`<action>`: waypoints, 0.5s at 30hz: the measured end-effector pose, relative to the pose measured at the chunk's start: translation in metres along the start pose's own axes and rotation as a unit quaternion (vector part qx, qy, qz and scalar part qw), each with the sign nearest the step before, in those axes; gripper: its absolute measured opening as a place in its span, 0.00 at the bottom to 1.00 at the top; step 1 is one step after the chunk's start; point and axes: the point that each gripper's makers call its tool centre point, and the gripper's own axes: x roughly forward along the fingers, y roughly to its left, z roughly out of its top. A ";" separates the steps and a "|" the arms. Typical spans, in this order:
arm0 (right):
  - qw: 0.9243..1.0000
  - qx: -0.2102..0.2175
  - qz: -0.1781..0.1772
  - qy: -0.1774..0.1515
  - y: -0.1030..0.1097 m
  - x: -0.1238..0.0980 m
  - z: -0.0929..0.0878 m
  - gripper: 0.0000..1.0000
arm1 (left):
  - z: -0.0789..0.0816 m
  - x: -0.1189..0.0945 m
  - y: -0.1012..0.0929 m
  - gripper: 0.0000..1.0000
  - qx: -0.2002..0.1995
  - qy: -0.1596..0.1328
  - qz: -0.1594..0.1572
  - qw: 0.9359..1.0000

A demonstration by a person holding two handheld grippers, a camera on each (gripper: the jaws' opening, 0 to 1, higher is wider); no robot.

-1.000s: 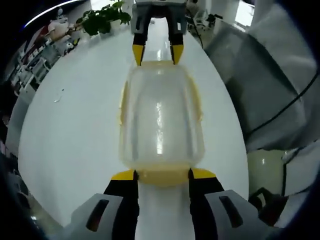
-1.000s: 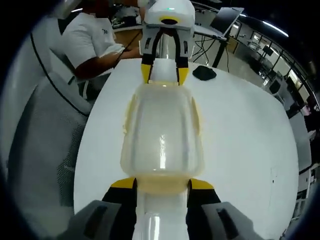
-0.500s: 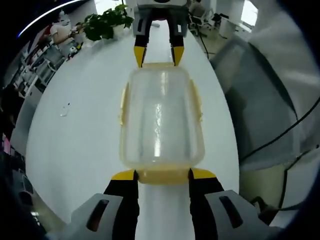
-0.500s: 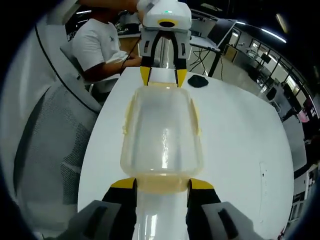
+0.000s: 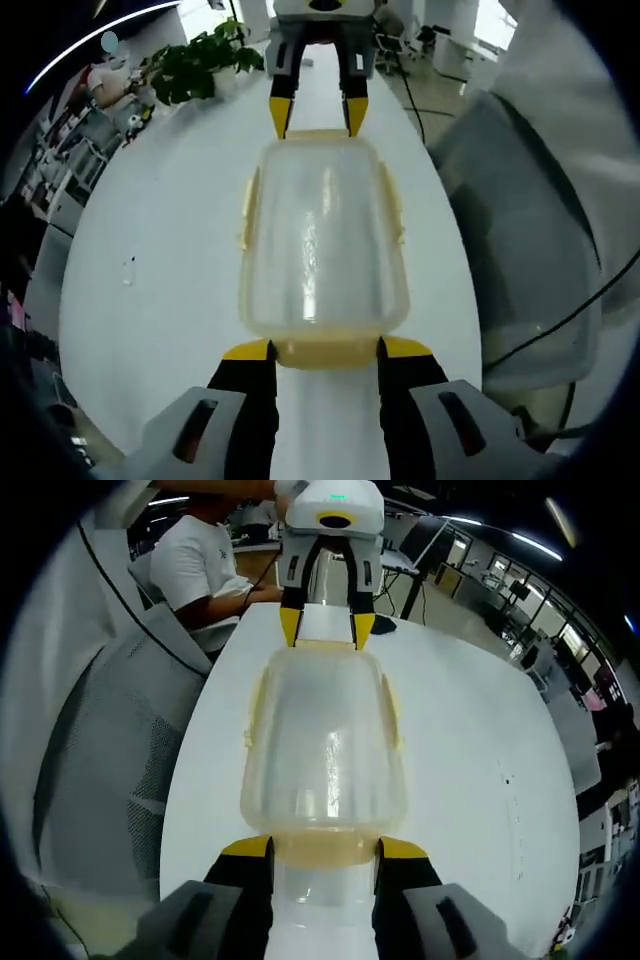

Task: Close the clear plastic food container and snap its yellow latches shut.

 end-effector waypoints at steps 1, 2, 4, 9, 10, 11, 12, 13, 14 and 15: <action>1.000 0.000 0.000 0.000 0.000 -0.002 -0.003 0.36 | 0.003 0.002 0.000 0.37 0.001 0.000 -0.001 1.000; 1.000 0.001 -0.001 0.000 0.000 -0.006 -0.008 0.36 | 0.007 0.004 0.000 0.37 0.002 0.000 -0.001 1.000; 1.000 0.002 0.001 0.000 0.001 -0.009 -0.015 0.36 | 0.015 0.009 0.000 0.37 0.003 0.001 -0.003 1.000; 1.000 0.005 0.002 0.001 0.001 -0.016 -0.035 0.36 | 0.033 0.021 0.002 0.36 0.004 -0.001 -0.006 1.000; 1.000 0.006 0.004 0.002 0.001 -0.017 -0.039 0.36 | 0.036 0.023 0.003 0.36 0.004 0.000 -0.006 1.000; 1.000 0.006 0.004 0.002 0.000 -0.017 -0.042 0.36 | 0.038 0.025 0.004 0.36 0.005 0.000 -0.006 1.000; 1.000 0.007 0.002 0.003 -0.001 -0.018 -0.046 0.36 | 0.040 0.028 0.005 0.36 0.006 0.002 -0.005 1.000; 1.000 0.008 0.003 0.003 -0.002 -0.018 -0.048 0.36 | 0.043 0.031 0.006 0.36 0.005 0.003 -0.005 1.000; 1.000 0.009 0.004 0.004 -0.002 -0.019 -0.052 0.36 | 0.044 0.033 0.007 0.36 0.006 0.004 -0.004 1.000; 1.000 0.008 0.004 0.004 -0.003 -0.019 -0.054 0.36 | 0.045 0.035 0.008 0.36 0.006 0.006 -0.004 1.000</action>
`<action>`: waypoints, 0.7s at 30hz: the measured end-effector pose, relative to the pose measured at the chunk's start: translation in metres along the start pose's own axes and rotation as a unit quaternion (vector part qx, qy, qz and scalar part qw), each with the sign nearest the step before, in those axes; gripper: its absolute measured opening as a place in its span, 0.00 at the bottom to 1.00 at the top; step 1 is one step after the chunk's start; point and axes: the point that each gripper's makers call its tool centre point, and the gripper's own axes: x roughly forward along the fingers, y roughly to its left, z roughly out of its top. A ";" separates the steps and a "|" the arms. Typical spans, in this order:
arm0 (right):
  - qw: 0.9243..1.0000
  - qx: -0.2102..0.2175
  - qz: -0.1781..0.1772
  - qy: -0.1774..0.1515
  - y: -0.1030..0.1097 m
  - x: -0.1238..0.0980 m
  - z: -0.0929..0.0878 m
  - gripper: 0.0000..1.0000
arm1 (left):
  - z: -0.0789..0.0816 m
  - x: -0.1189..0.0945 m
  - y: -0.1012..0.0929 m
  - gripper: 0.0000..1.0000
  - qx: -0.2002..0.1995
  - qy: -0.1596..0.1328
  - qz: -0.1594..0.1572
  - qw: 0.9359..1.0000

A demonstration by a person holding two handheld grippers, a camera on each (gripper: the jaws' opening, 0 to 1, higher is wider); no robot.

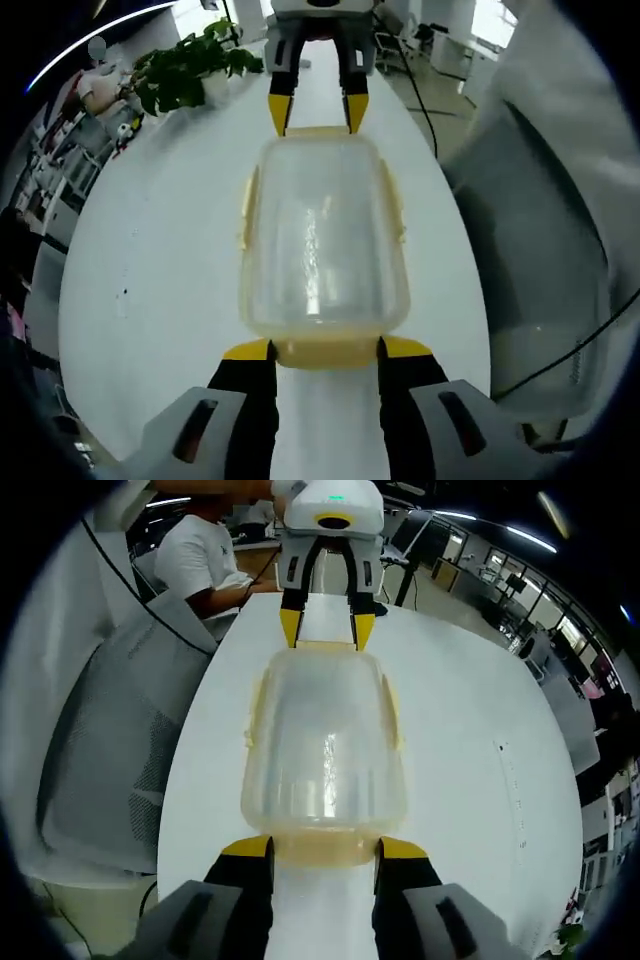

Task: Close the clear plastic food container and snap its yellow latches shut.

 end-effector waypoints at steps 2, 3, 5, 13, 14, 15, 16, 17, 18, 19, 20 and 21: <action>1.000 0.000 0.001 0.003 -0.003 0.000 -0.007 0.36 | 0.004 0.006 0.002 0.36 0.000 0.003 0.001 1.000; 1.000 -0.001 0.002 0.006 -0.003 0.001 -0.010 0.36 | 0.006 0.009 0.003 0.36 0.000 0.002 -0.002 1.000; 1.000 0.001 0.004 0.009 -0.006 0.003 -0.017 0.36 | 0.009 0.015 0.005 0.36 0.001 0.004 -0.001 1.000; 1.000 0.009 0.007 0.015 -0.008 0.011 -0.032 0.36 | 0.010 0.033 0.012 0.37 0.006 0.017 -0.006 1.000; 1.000 0.011 0.007 0.016 -0.009 0.013 -0.034 0.36 | 0.010 0.035 0.013 0.37 0.004 0.019 -0.007 1.000; 1.000 0.011 0.008 0.018 -0.009 0.015 -0.035 0.36 | 0.009 0.037 0.013 0.37 0.004 0.020 -0.009 1.000; 1.000 0.010 0.008 0.018 -0.010 0.016 -0.036 0.36 | 0.009 0.038 0.013 0.37 0.005 0.022 -0.008 1.000; 1.000 0.012 0.008 0.018 -0.012 0.018 -0.037 0.36 | 0.008 0.039 0.015 0.37 0.007 0.024 -0.006 1.000; 1.000 0.013 0.009 0.019 -0.012 0.019 -0.037 0.36 | 0.007 0.040 0.015 0.37 0.004 0.025 -0.009 1.000; 1.000 0.014 0.012 0.021 -0.011 0.022 -0.038 0.36 | 0.007 0.040 0.014 0.37 0.004 0.024 -0.011 1.000; 1.000 0.013 0.013 0.020 -0.010 0.023 -0.038 0.37 | 0.005 0.041 0.014 0.37 0.005 0.026 -0.013 1.000; 1.000 0.013 0.012 0.018 -0.010 0.024 -0.038 0.37 | 0.004 0.042 0.014 0.37 0.006 0.028 -0.014 0.999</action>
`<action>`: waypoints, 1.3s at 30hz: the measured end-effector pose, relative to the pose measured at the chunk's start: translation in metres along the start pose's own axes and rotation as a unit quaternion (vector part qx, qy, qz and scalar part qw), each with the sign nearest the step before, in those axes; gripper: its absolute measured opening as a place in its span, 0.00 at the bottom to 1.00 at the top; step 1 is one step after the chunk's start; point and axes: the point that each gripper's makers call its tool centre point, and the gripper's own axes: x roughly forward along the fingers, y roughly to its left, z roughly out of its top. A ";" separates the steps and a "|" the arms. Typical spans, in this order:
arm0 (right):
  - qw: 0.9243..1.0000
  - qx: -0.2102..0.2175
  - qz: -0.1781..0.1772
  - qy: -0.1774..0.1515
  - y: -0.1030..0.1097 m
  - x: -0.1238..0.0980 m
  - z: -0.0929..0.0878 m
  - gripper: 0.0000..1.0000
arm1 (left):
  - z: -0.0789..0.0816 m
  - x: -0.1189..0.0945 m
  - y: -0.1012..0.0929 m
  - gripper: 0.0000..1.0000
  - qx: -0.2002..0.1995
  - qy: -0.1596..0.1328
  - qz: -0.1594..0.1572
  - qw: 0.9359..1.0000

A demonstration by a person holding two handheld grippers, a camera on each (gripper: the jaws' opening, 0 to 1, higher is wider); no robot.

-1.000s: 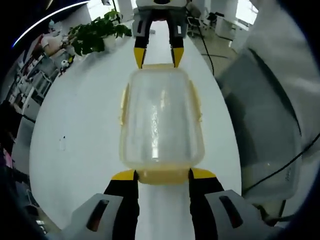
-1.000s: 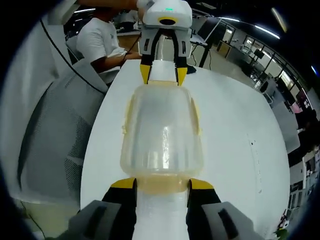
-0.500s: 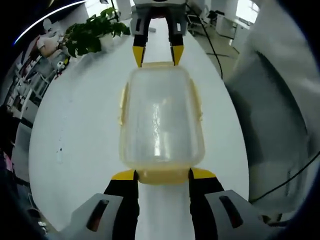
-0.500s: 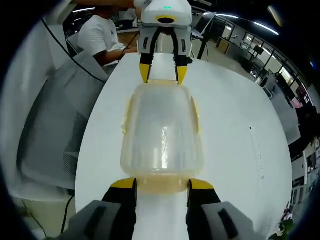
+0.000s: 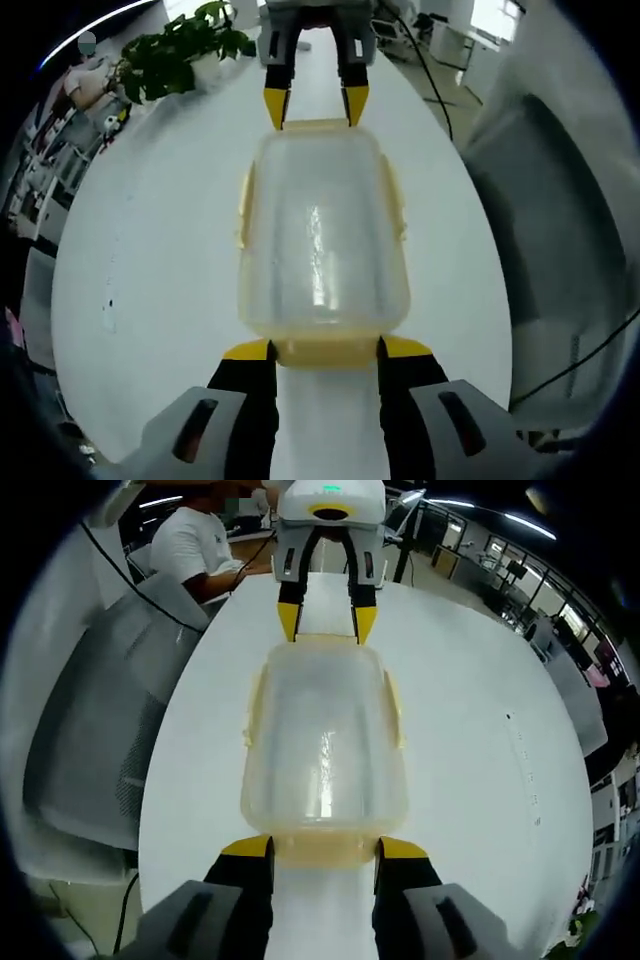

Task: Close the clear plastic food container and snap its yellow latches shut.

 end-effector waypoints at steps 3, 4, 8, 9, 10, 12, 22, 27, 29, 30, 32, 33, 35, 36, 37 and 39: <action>1.000 0.003 0.002 -0.001 0.000 0.004 -0.001 0.37 | -0.003 0.003 0.000 0.37 -0.001 0.001 -0.001 1.000; 1.000 0.003 0.001 -0.001 0.001 0.005 -0.001 0.37 | -0.004 0.005 0.000 0.37 -0.001 0.002 -0.002 1.000; 1.000 0.003 0.003 0.003 0.003 0.008 -0.003 0.37 | -0.005 0.009 -0.002 0.37 -0.002 0.002 -0.008 1.000; 1.000 0.008 0.011 0.004 0.006 0.009 -0.004 0.37 | -0.005 0.010 -0.003 0.37 0.001 0.004 -0.012 1.000; 1.000 0.004 0.010 0.004 0.006 0.010 -0.004 0.37 | -0.005 0.010 -0.004 0.37 0.003 0.005 -0.012 1.000; 1.000 0.010 0.007 0.005 0.004 0.011 -0.005 0.37 | -0.004 0.010 -0.003 0.37 -0.001 0.003 -0.012 1.000; 1.000 0.009 0.011 0.007 0.006 0.013 -0.005 0.37 | -0.006 0.010 -0.003 0.37 -0.003 0.001 -0.013 1.000; 0.999 0.018 0.009 0.027 0.007 0.013 -0.009 0.37 | -0.007 0.010 -0.004 0.38 0.000 -0.001 -0.009 1.000; 0.999 0.026 0.004 0.037 0.006 0.012 -0.014 0.44 | -0.012 0.009 -0.003 0.48 -0.003 0.005 -0.003 1.000; 0.999 0.029 0.002 0.038 0.005 0.012 -0.015 0.48 | -0.014 0.009 -0.002 0.53 -0.002 0.009 0.001 1.000; 0.999 0.027 -0.001 0.039 0.005 0.007 -0.018 0.46 | -0.018 0.006 -0.002 0.52 -0.008 0.010 0.002 1.000; 0.999 0.029 -0.005 0.039 0.004 0.005 -0.018 0.46 | -0.018 0.003 -0.003 0.50 -0.010 0.006 0.003 1.000; 0.999 0.038 -0.015 0.035 0.001 0.000 -0.017 0.49 | -0.018 0.000 -0.003 0.51 -0.019 0.001 0.005 1.000; 0.999 0.037 -0.016 0.035 0.001 -0.001 -0.017 0.49 | -0.017 -0.001 -0.002 0.52 -0.019 -0.001 0.009 1.000; 0.999 0.035 -0.018 0.035 0.002 -0.004 -0.015 0.48 | -0.017 -0.003 -0.002 0.53 -0.020 -0.003 0.014 1.000; 0.998 0.035 -0.023 0.038 0.002 -0.007 -0.014 0.47 | -0.015 -0.007 -0.002 0.51 -0.024 -0.008 0.014 1.000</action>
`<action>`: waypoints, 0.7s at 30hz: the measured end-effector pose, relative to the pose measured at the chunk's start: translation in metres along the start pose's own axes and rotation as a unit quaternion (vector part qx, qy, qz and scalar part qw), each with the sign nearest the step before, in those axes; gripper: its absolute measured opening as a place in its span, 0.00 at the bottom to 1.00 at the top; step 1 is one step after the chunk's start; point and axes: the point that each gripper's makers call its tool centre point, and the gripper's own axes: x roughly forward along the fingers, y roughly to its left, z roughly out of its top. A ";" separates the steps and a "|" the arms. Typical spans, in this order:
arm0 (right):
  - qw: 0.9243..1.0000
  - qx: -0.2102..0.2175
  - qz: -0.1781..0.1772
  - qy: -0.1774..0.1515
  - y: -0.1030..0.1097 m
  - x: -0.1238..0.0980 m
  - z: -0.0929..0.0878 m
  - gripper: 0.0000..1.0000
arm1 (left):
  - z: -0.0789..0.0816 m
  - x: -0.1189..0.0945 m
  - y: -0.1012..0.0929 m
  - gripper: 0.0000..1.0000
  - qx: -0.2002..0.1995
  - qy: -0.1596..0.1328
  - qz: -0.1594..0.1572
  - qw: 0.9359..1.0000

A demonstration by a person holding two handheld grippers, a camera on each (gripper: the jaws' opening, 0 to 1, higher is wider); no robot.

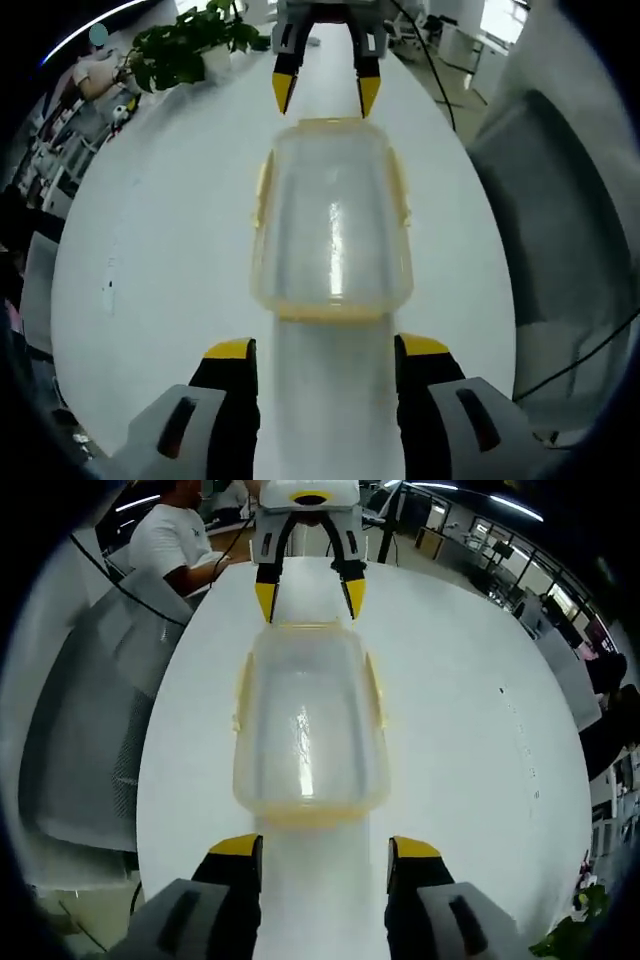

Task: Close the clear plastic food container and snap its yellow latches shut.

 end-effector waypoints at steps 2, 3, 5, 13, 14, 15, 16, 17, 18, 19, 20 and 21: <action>1.000 0.018 -0.006 -0.010 0.001 -0.003 0.005 0.47 | 0.005 -0.003 0.001 0.52 -0.025 -0.018 0.007 1.000; 0.999 0.033 -0.004 -0.018 0.003 -0.005 0.009 0.47 | 0.008 -0.005 0.000 0.52 -0.040 -0.030 0.005 0.999; 0.998 0.050 -0.008 -0.027 0.003 -0.008 0.014 0.45 | 0.011 -0.008 0.001 0.52 -0.075 -0.047 0.005 0.996; 0.990 0.127 -0.015 -0.056 0.001 -0.016 0.031 0.42 | 0.012 -0.011 -0.001 0.55 -0.162 -0.081 0.003 0.983; 0.988 0.144 -0.019 -0.058 0.000 -0.016 0.031 0.41 | 0.010 -0.010 0.001 0.53 -0.170 -0.078 0.010 0.982; 0.986 0.155 -0.021 -0.060 -0.001 -0.015 0.030 0.41 | 0.009 -0.010 0.002 0.52 -0.174 -0.077 0.014 0.982; 0.982 0.177 -0.025 -0.059 -0.001 -0.014 0.028 0.41 | 0.007 -0.009 0.004 0.52 -0.192 -0.079 0.021 0.978; 0.980 0.188 -0.025 -0.058 -0.001 -0.014 0.027 0.41 | 0.006 -0.008 0.006 0.52 -0.211 -0.082 0.026 0.974; 0.976 0.205 -0.025 -0.061 -0.001 -0.012 0.027 0.40 | 0.007 -0.008 0.008 0.52 -0.240 -0.091 0.028 0.966; 0.974 0.218 -0.028 -0.061 -0.001 -0.011 0.026 0.40 | 0.008 -0.007 0.008 0.52 -0.262 -0.098 0.025 0.960; 0.970 0.234 -0.029 -0.064 -0.001 -0.010 0.025 0.39 | 0.011 -0.007 0.007 0.52 -0.287 -0.107 0.019 0.952; 0.967 0.246 -0.030 -0.066 0.000 -0.009 0.025 0.39 | 0.012 -0.006 0.008 0.51 -0.302 -0.114 0.020 0.946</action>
